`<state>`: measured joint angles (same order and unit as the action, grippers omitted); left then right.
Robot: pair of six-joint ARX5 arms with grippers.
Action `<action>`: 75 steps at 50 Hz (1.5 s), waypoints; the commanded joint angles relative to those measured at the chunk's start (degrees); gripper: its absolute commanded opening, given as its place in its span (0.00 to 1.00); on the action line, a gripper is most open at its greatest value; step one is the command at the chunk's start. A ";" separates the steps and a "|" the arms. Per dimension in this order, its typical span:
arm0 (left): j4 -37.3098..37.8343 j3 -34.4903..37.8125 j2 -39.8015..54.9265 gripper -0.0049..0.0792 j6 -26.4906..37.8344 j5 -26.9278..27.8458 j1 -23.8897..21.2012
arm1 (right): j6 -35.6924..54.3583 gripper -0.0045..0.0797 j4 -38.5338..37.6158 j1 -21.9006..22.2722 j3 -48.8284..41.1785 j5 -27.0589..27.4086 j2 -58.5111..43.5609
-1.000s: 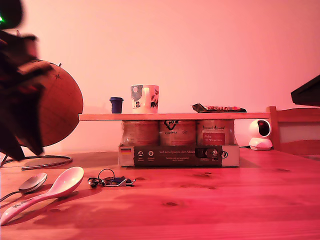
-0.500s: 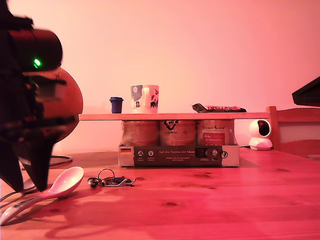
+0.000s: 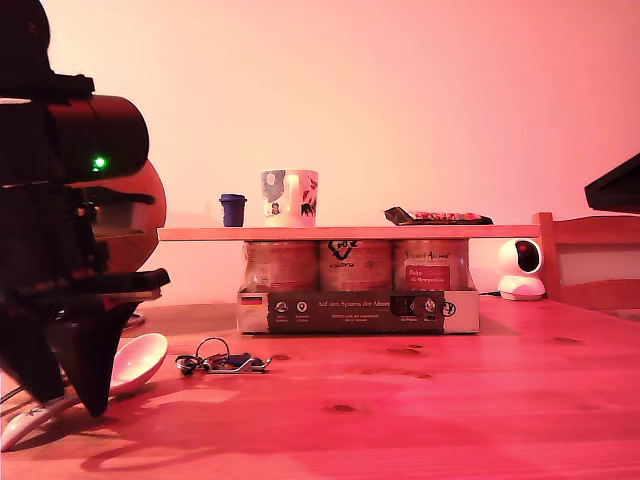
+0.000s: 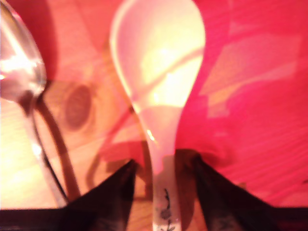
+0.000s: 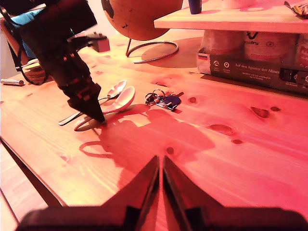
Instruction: Slide the ceramic spoon to the right
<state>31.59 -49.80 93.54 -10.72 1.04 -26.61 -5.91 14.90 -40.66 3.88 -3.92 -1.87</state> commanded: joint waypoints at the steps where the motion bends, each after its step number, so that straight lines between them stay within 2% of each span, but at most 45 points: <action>1: -0.20 -0.26 0.90 0.32 0.02 -0.02 -0.42 | 0.37 0.04 -0.44 -0.31 0.74 0.02 -0.50; 5: -0.37 -0.26 0.90 0.27 0.02 0.22 -0.59 | 0.37 0.04 -0.44 -0.31 0.74 0.02 -0.50; 16: -1.70 -0.26 0.90 0.21 -0.17 2.82 -2.19 | 0.37 0.04 -0.46 -0.31 0.74 0.00 -0.50; 44: -10.10 -0.26 0.98 0.21 -5.90 5.64 -9.68 | 0.35 0.04 -0.55 -0.31 0.74 -0.20 -0.50; 64: -13.53 -0.44 6.14 0.21 -8.85 8.17 -12.83 | 0.35 0.04 -0.87 -0.31 0.74 -0.22 -0.50; 75: -13.51 -2.86 8.07 0.21 -8.87 8.17 -14.08 | 0.35 0.04 -0.90 -0.31 0.74 -0.22 -0.50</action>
<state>17.87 -52.58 99.50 -19.40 9.10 -40.16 -5.89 14.63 -40.66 3.90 -4.05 -1.89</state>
